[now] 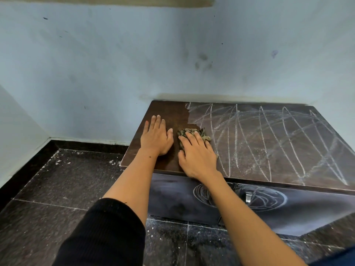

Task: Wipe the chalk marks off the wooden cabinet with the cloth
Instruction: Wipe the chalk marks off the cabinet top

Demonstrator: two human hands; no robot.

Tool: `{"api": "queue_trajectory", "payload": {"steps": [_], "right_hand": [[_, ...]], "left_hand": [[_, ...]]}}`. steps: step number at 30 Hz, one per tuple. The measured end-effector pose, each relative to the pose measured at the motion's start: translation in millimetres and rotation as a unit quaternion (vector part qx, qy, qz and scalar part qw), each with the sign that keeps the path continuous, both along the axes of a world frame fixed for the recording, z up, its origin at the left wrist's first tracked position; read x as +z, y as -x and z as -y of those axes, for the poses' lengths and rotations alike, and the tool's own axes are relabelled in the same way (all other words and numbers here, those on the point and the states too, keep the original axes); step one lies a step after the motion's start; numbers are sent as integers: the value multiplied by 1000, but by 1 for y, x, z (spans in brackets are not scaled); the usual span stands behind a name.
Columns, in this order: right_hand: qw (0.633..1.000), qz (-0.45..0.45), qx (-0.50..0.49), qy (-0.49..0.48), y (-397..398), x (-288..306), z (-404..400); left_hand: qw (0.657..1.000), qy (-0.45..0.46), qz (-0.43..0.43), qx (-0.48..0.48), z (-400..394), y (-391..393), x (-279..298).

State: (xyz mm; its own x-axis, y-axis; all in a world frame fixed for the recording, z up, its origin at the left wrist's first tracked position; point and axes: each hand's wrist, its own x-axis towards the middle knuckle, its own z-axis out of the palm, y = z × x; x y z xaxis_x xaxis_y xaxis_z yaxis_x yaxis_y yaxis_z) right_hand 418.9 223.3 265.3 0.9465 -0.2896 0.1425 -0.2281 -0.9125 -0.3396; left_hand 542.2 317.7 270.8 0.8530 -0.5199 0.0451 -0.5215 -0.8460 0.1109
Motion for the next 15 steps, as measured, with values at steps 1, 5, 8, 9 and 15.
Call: {"api": "queue_trajectory", "payload": {"steps": [1,5,8,9,15], "right_hand": [[1000,-11,-2,-6,-9,4,4],[1000,-17,-13,1,-15,6,3],[1000,20,-16,14,18,-7,-9],[999,26,-12,18,30,-10,-13],[1000,-20,3,-10,-4,4,9]], "left_hand": [[1000,-3,-12,-6,3,2,-3],[1000,4,-29,-6,4,4,-12],[1000,2,-21,-6,4,1,-15],[1000,2,-21,-6,4,0,-16],[1000,-3,-19,-6,4,1,-15]]}}
